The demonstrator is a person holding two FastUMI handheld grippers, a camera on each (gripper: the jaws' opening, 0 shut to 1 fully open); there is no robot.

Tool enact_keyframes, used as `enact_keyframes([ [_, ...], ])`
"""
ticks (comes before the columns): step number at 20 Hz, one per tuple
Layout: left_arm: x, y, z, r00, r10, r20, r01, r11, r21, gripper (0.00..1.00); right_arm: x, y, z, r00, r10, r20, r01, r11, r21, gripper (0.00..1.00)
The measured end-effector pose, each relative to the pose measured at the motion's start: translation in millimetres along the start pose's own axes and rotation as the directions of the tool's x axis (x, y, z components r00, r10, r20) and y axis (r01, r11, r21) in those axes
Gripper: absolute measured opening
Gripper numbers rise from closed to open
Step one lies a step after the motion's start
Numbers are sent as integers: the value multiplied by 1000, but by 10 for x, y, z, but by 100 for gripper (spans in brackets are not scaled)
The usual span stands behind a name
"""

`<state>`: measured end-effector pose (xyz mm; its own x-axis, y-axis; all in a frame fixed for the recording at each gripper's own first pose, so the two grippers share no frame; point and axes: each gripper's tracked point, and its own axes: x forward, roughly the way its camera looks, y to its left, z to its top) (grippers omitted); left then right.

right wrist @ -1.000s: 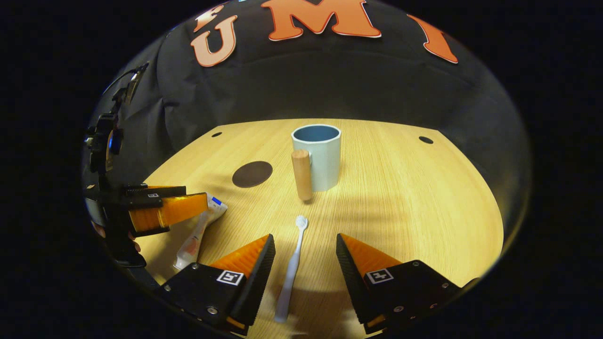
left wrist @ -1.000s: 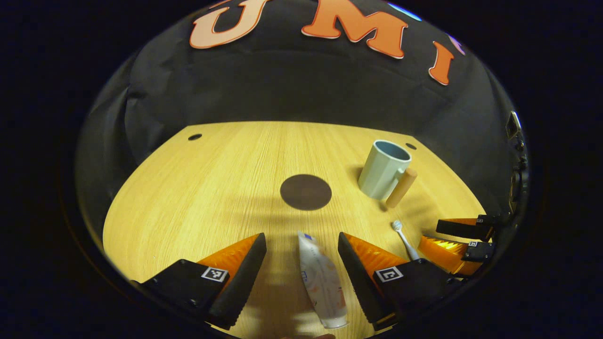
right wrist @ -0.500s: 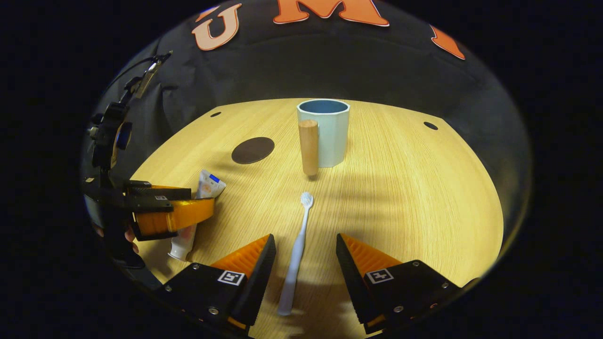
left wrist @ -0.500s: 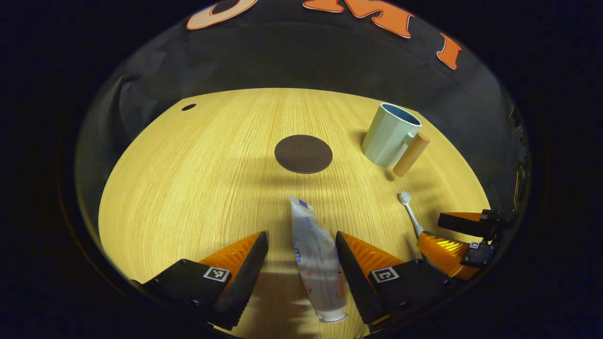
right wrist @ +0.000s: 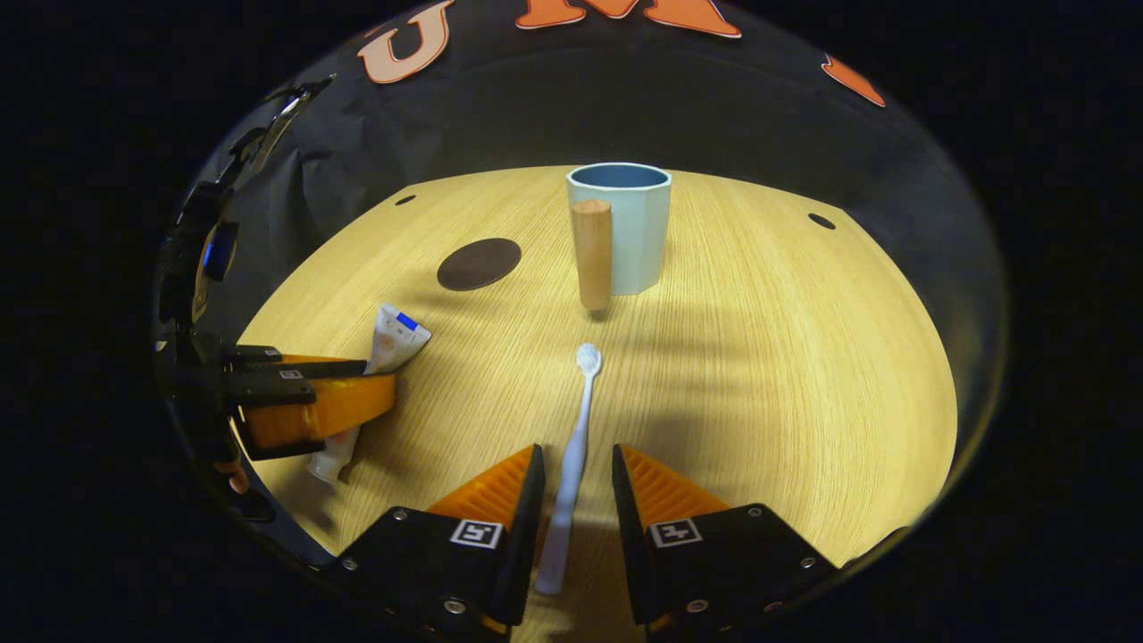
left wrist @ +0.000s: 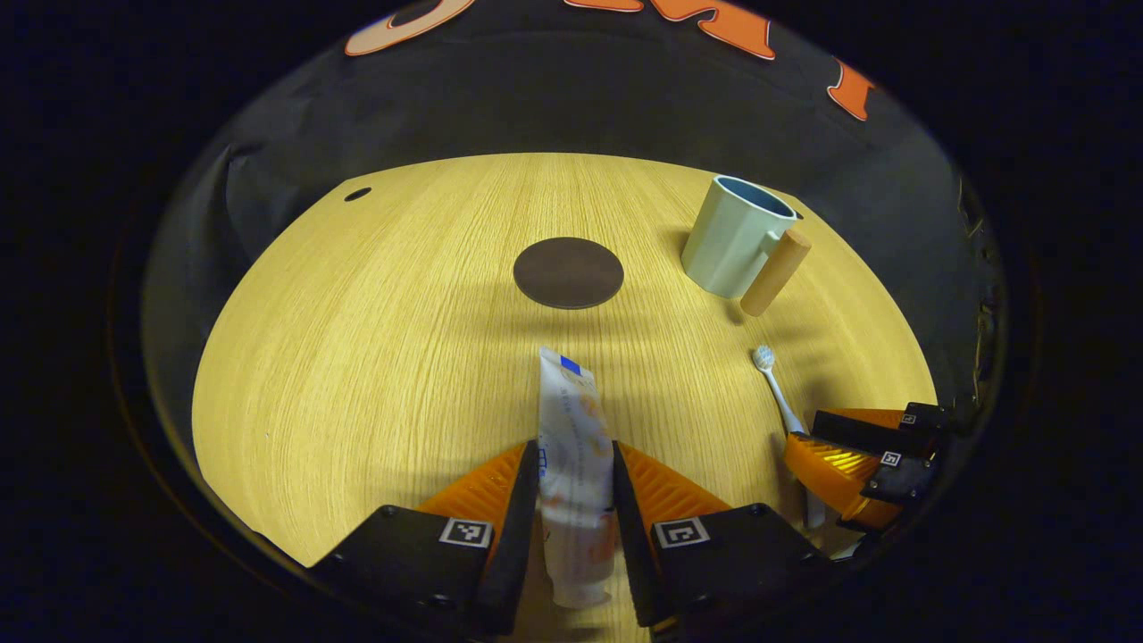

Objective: Put the toothbrush and toothpaste on the desktop into the cup, then pick up the cup and place it on the coaster on the desktop.

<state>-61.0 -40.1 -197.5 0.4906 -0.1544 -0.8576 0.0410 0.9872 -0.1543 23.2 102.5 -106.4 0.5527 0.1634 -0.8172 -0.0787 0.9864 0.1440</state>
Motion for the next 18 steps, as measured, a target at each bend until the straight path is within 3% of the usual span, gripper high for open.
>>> enact_keyframes([
  [2,12,51,-8,1000,-5,-3,5,1000,-25,39,-31,-21,45,1000,-10,-5,10,1000,5,36],
  [3,-25,58,35,1000,-24,4,24,999,-28,24,-40,-37,44,1000,-13,-3,13,1000,-9,33],
  [4,29,60,24,999,-35,-2,35,999,-39,25,-33,-24,32,1000,-19,-5,19,999,-29,32],
  [5,-19,47,33,999,-45,7,45,998,-39,20,-26,-29,38,1000,-28,-2,28,998,-50,30],
  [11,-39,51,40,998,-56,25,57,997,-47,20,-36,31,86,1000,-20,11,21,998,-58,11],
  [18,-74,42,86,996,-64,56,68,996,-60,21,-130,0,304,995,5,98,-6,1000,7,8],
])
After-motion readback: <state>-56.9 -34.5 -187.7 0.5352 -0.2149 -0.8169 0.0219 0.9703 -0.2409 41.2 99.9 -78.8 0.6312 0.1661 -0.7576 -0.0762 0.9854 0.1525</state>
